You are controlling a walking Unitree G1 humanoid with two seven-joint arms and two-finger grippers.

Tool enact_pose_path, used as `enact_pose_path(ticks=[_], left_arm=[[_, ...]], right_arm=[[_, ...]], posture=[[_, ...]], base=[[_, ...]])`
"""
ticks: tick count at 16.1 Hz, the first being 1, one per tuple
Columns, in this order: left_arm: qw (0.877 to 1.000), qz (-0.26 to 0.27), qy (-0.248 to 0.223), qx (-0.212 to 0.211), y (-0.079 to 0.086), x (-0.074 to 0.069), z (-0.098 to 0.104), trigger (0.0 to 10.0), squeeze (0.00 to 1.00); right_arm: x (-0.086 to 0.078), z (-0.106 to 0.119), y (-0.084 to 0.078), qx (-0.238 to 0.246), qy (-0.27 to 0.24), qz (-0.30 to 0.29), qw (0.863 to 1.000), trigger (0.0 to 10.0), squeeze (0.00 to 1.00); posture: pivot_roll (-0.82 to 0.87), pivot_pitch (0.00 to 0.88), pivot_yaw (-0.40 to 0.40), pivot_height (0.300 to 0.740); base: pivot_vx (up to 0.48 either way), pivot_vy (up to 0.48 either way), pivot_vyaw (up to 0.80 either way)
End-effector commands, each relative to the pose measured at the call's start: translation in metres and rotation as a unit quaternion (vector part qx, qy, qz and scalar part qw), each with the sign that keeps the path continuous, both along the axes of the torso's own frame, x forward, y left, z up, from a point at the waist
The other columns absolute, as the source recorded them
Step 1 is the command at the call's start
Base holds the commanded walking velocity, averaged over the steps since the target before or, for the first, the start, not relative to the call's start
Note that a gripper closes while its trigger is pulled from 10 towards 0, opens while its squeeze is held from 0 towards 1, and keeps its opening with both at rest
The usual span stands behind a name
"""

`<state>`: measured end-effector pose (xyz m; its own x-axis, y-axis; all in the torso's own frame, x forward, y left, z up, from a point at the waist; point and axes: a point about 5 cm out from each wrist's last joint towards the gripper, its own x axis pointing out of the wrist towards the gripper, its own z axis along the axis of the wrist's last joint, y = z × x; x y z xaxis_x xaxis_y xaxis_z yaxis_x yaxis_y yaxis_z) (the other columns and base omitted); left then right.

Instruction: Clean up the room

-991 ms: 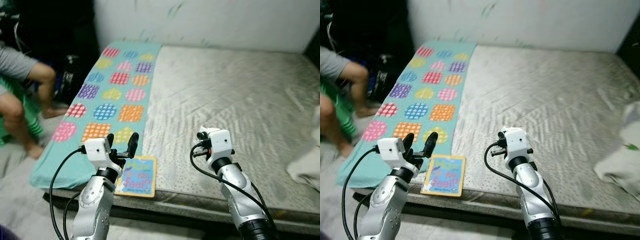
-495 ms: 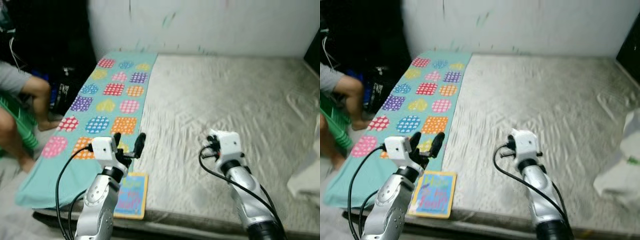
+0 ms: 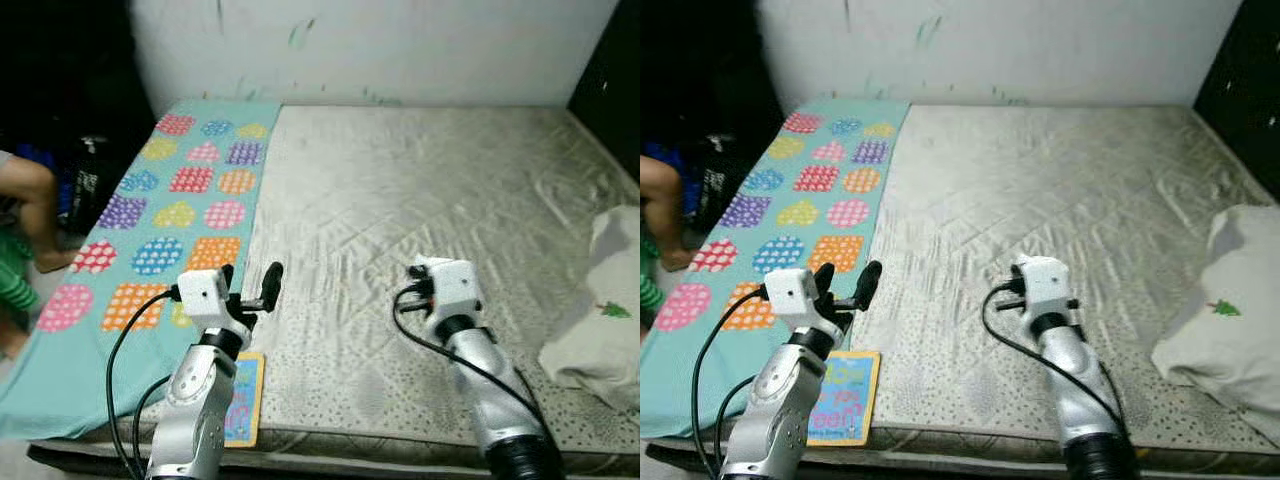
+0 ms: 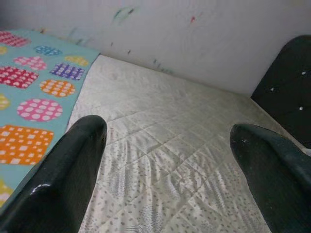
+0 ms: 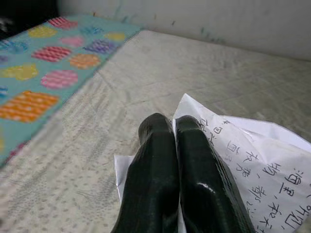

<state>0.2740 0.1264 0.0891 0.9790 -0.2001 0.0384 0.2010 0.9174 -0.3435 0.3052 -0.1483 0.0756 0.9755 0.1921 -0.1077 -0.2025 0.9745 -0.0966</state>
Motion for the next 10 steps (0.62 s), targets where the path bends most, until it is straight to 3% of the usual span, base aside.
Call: enact_pose_path(ticks=[1, 10], left_arm=[[1.0, 0.002, 0.002, -0.005, -0.001, -0.0008, -0.0003, 10.0, 0.0], [1.0, 0.0, 0.002, -0.011, -0.0027, -0.002, -0.0002, 10.0, 0.0]], right_arm=[[0.0006, 0.0015, 0.0047, 0.001, -0.003, 0.007, 1.0, 10.0, 0.0], [-0.0005, 0.0017, 0.0057, -0.001, -0.005, 0.012, 1.0, 10.0, 0.0]], posture=[[0.02, 0.026, 0.029, 0.74], [0.02, 0.034, 0.027, 0.74]], base=[[0.0, 0.48, 0.0], [0.0, 0.48, 0.0]])
